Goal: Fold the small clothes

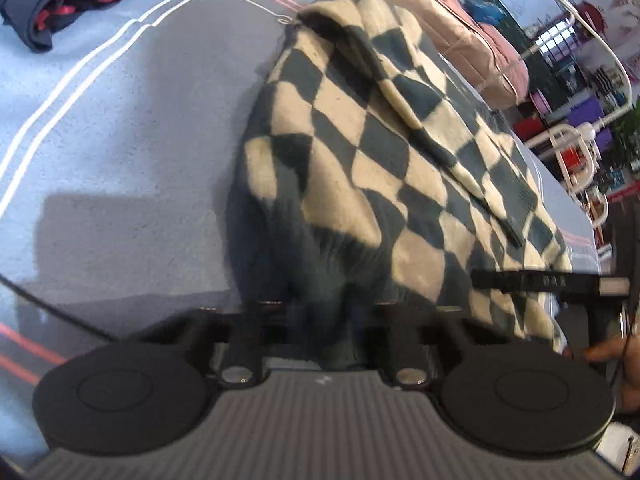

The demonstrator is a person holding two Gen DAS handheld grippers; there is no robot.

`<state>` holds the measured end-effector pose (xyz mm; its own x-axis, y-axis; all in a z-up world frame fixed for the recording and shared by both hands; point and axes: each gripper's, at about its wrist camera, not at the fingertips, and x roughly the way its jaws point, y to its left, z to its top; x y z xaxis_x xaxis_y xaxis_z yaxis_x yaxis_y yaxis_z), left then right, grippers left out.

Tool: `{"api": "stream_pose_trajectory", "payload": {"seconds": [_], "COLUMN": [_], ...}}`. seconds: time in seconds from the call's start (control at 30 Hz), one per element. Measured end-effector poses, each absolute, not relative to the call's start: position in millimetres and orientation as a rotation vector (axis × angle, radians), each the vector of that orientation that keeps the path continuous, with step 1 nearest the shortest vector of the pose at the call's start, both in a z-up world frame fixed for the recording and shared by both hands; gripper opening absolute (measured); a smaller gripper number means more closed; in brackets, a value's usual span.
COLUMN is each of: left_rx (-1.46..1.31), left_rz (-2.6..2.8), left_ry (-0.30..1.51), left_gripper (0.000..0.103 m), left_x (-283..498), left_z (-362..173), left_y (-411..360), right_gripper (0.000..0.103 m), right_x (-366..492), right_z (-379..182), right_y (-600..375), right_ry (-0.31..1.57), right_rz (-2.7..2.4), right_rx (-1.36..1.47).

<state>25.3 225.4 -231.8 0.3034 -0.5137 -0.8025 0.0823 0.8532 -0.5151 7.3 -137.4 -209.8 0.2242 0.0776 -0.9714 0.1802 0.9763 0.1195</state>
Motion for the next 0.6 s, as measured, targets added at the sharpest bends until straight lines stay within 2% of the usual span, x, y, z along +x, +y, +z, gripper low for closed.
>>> {"api": "stream_pose_trajectory", "payload": {"seconds": [0.2,0.33,0.43,0.47,0.5,0.53,0.57,0.6], "left_rx": [-0.377,-0.278,-0.154,-0.135,-0.123,-0.096,-0.057,-0.026], "left_rz": [-0.365,-0.384,-0.344,-0.333,-0.311,-0.271,-0.237,-0.254], "left_ry": [1.132,1.23,1.317,1.315,1.3,1.28,1.249,1.208], "left_gripper": [0.008,0.009,0.016,0.028,0.053,0.068,0.091,0.096], "left_x": [16,9,11,13,15,17,21,24], "left_z": [-184,-184,-196,-195,-189,-181,-172,-161], "left_y": [254,279,278,278,279,277,272,265], "right_gripper": [0.103,0.103,0.103,0.103,0.103,0.103,0.103,0.103], "right_x": [10,7,7,5,1,-5,-11,-17], "right_z": [-205,-202,-193,-186,-177,-168,-160,-153], "right_y": [-145,-154,-160,-162,-166,-171,-178,-187], "right_ry": [1.356,1.348,1.342,1.326,1.297,1.266,1.241,1.221], "right_rz": [-0.072,-0.08,-0.095,-0.115,-0.132,-0.148,-0.17,-0.198], "right_rx": [0.267,0.311,0.303,0.3,0.305,0.317,0.335,0.354]}}
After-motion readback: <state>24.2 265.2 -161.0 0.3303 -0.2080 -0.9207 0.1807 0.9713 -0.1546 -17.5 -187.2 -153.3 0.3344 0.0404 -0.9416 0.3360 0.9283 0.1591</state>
